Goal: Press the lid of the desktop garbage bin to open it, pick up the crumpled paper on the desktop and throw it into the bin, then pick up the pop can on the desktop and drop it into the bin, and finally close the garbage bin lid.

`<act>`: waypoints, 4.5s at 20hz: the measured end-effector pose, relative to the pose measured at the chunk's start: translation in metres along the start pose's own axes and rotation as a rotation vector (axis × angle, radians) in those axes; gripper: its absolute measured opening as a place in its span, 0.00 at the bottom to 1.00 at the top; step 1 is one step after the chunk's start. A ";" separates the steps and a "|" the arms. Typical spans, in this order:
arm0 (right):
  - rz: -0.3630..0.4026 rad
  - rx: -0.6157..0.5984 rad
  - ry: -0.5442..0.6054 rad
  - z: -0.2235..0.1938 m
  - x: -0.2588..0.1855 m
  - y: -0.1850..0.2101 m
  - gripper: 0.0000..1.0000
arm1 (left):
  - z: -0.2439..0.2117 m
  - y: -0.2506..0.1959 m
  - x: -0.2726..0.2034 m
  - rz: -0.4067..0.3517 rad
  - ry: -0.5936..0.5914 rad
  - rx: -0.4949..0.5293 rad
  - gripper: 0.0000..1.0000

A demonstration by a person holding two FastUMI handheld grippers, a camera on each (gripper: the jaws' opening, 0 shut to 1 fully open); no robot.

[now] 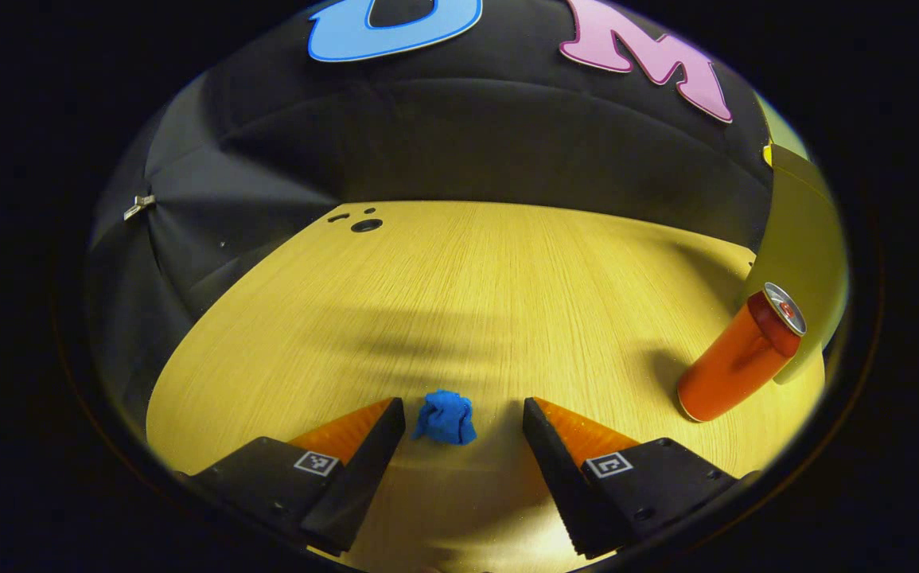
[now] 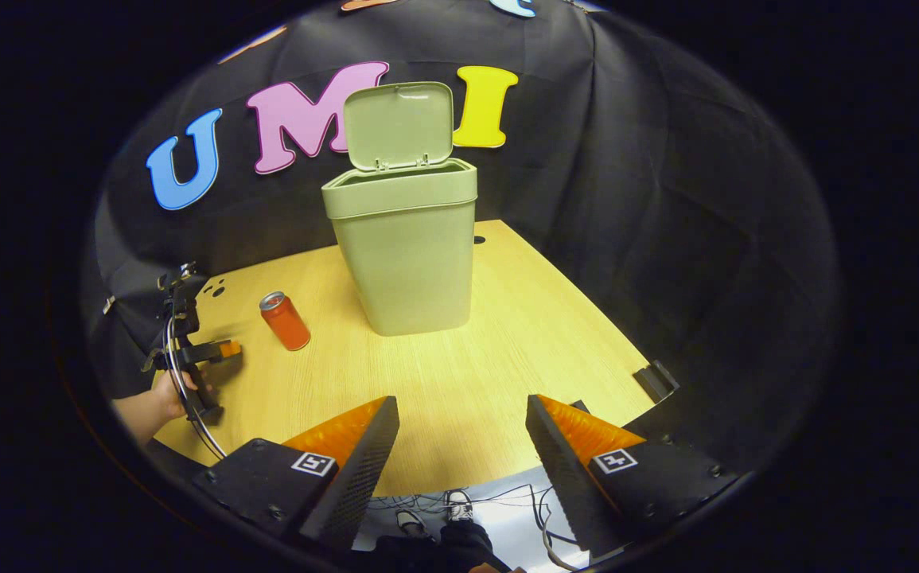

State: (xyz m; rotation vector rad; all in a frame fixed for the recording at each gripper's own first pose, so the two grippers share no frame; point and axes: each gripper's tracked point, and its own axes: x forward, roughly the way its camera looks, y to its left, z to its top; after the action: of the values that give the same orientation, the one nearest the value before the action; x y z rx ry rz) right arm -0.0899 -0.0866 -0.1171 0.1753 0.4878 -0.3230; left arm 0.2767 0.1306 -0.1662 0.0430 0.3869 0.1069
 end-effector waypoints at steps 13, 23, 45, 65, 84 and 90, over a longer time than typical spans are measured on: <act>0.040 0.010 0.051 -0.029 0.002 0.010 1.00 | 0.005 0.005 -0.003 0.020 -0.034 -0.043 0.29; 0.104 -0.056 0.046 -0.029 0.022 0.021 1.00 | 0.071 -0.024 -0.069 -0.036 -0.210 0.054 0.28; 0.232 0.044 -0.025 0.031 0.092 0.018 0.99 | 0.253 -0.351 -0.236 -0.634 -0.521 0.202 0.28; 0.325 -0.052 -0.011 0.035 0.119 0.020 0.99 | 0.232 -0.391 -0.235 -0.618 -0.526 0.231 0.98; 0.701 -0.319 0.043 0.007 0.144 0.209 0.99 | 0.090 -0.041 -0.249 0.096 -0.329 -0.091 0.98; 0.711 -0.374 0.038 0.013 0.177 0.266 0.99 | 0.044 0.016 -0.269 0.210 -0.268 -0.140 0.98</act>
State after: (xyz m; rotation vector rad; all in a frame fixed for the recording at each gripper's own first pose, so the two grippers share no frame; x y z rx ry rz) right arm 0.1553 0.1127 -0.1678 -0.0171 0.4849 0.4665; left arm 0.0440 0.1148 -0.0233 -0.0399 0.1057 0.3317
